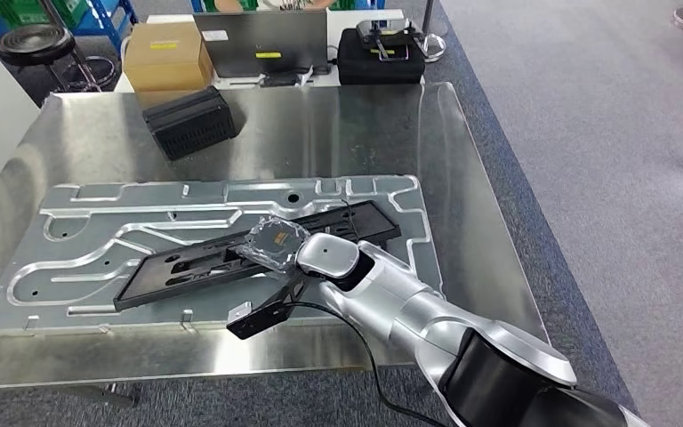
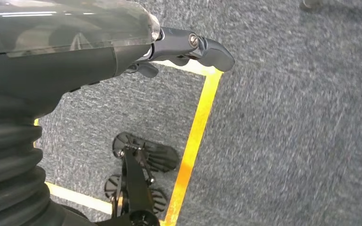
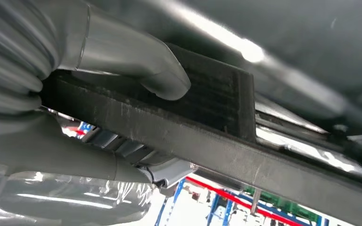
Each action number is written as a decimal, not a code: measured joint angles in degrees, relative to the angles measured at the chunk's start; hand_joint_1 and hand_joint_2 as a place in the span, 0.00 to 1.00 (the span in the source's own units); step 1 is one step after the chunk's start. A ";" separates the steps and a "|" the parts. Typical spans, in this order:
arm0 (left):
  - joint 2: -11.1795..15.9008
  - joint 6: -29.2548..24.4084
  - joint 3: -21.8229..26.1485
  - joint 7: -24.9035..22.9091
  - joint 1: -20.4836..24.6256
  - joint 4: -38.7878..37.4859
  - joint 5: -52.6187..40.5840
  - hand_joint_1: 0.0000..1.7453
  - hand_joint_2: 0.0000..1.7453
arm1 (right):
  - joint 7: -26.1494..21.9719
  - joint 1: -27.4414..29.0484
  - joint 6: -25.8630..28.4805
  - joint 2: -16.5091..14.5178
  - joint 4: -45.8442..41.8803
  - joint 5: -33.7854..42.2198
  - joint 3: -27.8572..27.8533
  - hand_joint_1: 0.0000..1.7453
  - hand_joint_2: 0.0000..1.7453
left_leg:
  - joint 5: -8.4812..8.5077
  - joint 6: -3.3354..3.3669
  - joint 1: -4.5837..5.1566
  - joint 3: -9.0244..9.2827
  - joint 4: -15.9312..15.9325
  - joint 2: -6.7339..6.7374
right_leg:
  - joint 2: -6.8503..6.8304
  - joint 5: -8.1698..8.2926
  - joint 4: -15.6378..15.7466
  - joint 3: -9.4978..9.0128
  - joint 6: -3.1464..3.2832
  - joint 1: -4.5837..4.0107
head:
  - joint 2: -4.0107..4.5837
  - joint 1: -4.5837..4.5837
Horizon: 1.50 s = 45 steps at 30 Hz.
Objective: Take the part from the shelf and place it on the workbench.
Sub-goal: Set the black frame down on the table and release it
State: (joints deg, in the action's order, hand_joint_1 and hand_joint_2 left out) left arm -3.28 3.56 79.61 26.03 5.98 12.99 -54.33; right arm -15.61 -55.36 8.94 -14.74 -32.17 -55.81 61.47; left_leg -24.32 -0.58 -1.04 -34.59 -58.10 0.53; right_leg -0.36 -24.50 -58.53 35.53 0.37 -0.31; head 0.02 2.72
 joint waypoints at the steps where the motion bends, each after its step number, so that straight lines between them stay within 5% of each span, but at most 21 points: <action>1: 0.00 -0.05 -0.11 0.09 0.01 -0.01 -0.09 0.00 1.00 | -0.23 0.42 0.07 -0.21 0.27 0.42 0.17 1.00 1.00 | 0.02 -0.35 0.06 0.07 0.12 0.04 | 0.11 0.06 0.08 -0.01 0.21 -0.14 | 0.00 0.00; 3: -0.04 -0.19 -0.41 0.55 -0.01 -0.02 -0.09 0.00 1.00 | -0.35 1.01 -0.40 -0.75 0.84 1.21 0.43 1.00 1.00 | -0.38 -0.94 -0.02 0.13 -0.07 0.06 | 0.27 0.30 0.66 -0.39 0.83 0.16 | 0.00 0.01; 5: -0.13 -0.43 -0.63 1.22 -0.04 -0.05 0.13 0.00 1.00 | -0.18 1.30 -1.33 -1.36 1.45 1.98 0.73 0.50 0.50 | -2.78 -1.39 -0.11 -1.22 -3.67 -0.02 | 0.26 0.57 1.31 -0.91 1.43 0.54 | 0.00 0.02; 7: -0.17 -0.87 -0.70 1.73 -0.15 -0.05 0.28 0.00 1.00 | 0.06 1.84 -2.23 -1.76 2.16 2.69 1.14 0.00 0.00 | -6.43 -1.76 -0.17 -4.47 -11.07 -0.07 | 0.27 0.53 1.37 -1.05 1.71 0.44 | 0.00 0.02; 9: -0.15 -1.27 -0.77 1.96 -0.40 -0.05 0.31 0.00 1.00 | 0.25 2.50 -2.70 -1.91 2.88 3.29 1.51 0.00 0.00 | -7.52 -2.05 -0.25 -6.58 -15.56 -0.08 | 0.45 0.47 1.28 -1.06 1.76 0.40 | 0.00 0.02; 10: -0.15 -1.38 -0.80 1.99 -0.52 -0.05 0.31 0.00 0.75 | 0.30 2.69 -2.76 -1.93 3.15 3.54 1.63 0.00 0.00 | -6.43 -2.13 -0.31 -6.06 -14.54 -0.08 | 0.60 0.42 1.17 -1.09 1.71 0.43 | 0.00 0.02; 13: -0.15 -1.56 -0.83 2.41 -0.56 -0.05 0.38 0.00 0.00 | 0.41 2.68 -2.04 -1.94 3.48 4.45 1.70 0.00 0.00 | -1.58 -1.95 -0.47 -0.39 -3.44 -0.17 | 1.18 0.05 0.50 -1.10 1.12 0.46 | 0.00 0.02; 15: -0.15 -1.60 -0.83 2.84 -0.45 -0.05 0.60 0.00 0.00 | 0.24 2.63 -0.78 -1.88 3.53 5.66 1.67 0.00 0.00 | -1.04 -1.26 -0.28 1.34 -0.11 -0.25 | 1.46 -0.08 0.22 -1.00 0.55 0.29 | 0.00 0.02; 19: -0.18 -1.49 -0.85 3.03 -0.39 -0.05 0.61 0.00 0.00 | -2.04 2.81 2.26 -1.23 2.42 10.99 -0.06 0.00 0.00 | -0.51 0.43 -0.34 1.21 0.22 -0.13 | 1.38 -0.97 -0.98 -0.40 -0.73 0.34 | 0.00 0.01; 22: -0.20 -1.38 -0.90 3.03 -0.43 -0.05 0.38 0.00 0.00 | -5.67 3.41 4.51 0.12 -0.57 18.02 -3.71 0.00 0.00 | -0.17 1.08 -0.40 0.92 0.37 -0.04 | 1.02 -6.41 -10.73 4.05 -1.48 0.59 | 0.00 0.00; 24: -0.19 -1.38 -0.92 3.00 -0.47 -0.05 0.27 0.00 0.00 | -7.98 4.35 5.24 1.25 -3.09 22.46 -6.41 0.00 0.00 | -0.15 1.11 -0.36 0.81 0.34 -0.04 | 0.94 -8.21 -16.39 6.75 -1.70 0.68 | 0.00 0.00; 25: -0.18 -1.38 -0.92 2.98 -0.48 -0.05 0.22 0.00 0.00 | -8.70 4.75 5.36 1.78 -4.24 23.85 -7.65 0.00 0.00 | -0.15 1.10 -0.35 0.81 0.32 -0.05 | 0.90 -7.45 -16.14 6.62 -1.67 0.69 | 0.00 0.01; 28: -0.21 -1.37 -0.94 2.96 -0.43 -0.07 0.16 0.00 0.00 | -9.49 5.12 5.42 2.79 -6.99 25.24 -10.59 0.00 0.00 | -0.27 0.81 -0.21 0.88 0.14 -0.04 | 0.63 -1.93 -4.95 1.11 -0.84 0.48 | 0.00 0.01; 30: -0.24 -1.36 -0.96 2.96 -0.38 -0.09 0.12 0.00 0.00 | -9.67 5.23 5.45 3.09 -8.17 25.41 -11.78 0.00 0.00 | -0.32 0.26 -0.06 0.81 0.08 -0.02 | 0.47 -0.45 -0.14 -1.10 -0.23 0.14 | 0.00 0.01; 34: -0.24 -1.36 -0.97 2.94 -0.34 -0.10 0.03 0.00 0.00 | -9.76 5.62 5.47 3.53 -9.68 25.47 -13.01 0.00 0.00 | -0.92 -0.99 -0.10 0.65 -0.39 -0.02 | 0.52 -0.02 1.03 -1.43 0.89 0.26 | 0.00 0.02; 38: -0.18 -1.36 -0.97 2.93 -0.38 -0.14 -0.14 0.00 0.00 | -10.42 6.20 6.25 3.63 -10.55 26.53 -13.63 0.00 0.00 | -7.21 -1.70 -0.23 -4.92 -12.80 -0.12 | 0.52 0.22 1.52 -1.67 1.62 0.39 | 0.00 0.02; 40: -0.15 -1.36 -0.98 2.85 -0.42 -0.14 -0.21 0.00 0.00 | -12.31 7.12 7.50 3.87 -11.35 29.98 -14.60 0.00 0.00 | -7.34 -1.88 -0.24 -6.51 -15.83 -0.13 | 0.58 0.13 1.39 -1.67 1.61 0.34 | 0.00 0.02; 43: -0.15 -1.26 -1.00 2.74 -0.35 -0.13 -0.27 0.00 0.00 | -15.97 8.27 7.60 4.83 -15.06 39.38 -17.82 0.00 0.00 | -1.99 -1.70 -0.25 -1.86 -5.98 -0.15 | 0.74 -0.30 0.77 -1.65 1.10 0.37 | 0.00 0.02; 45: -0.15 -1.08 -1.02 2.75 -0.26 -0.13 -0.28 0.00 0.00 | -17.99 8.91 6.00 6.29 -19.19 47.18 -21.13 0.00 0.00 | -0.50 -1.04 -0.05 0.51 -0.93 -0.32 | 0.75 -0.59 0.28 -1.43 0.53 0.21 | 0.00 0.01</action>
State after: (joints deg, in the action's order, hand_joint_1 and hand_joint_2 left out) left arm -3.43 2.48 78.60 28.78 5.72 12.86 -54.61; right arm -33.59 -46.45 14.94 -8.46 -51.36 -8.63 40.33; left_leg -24.82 -1.61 -1.09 -34.08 -59.03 0.21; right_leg 0.39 -25.09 -58.25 34.11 0.90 -0.10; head 0.02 2.72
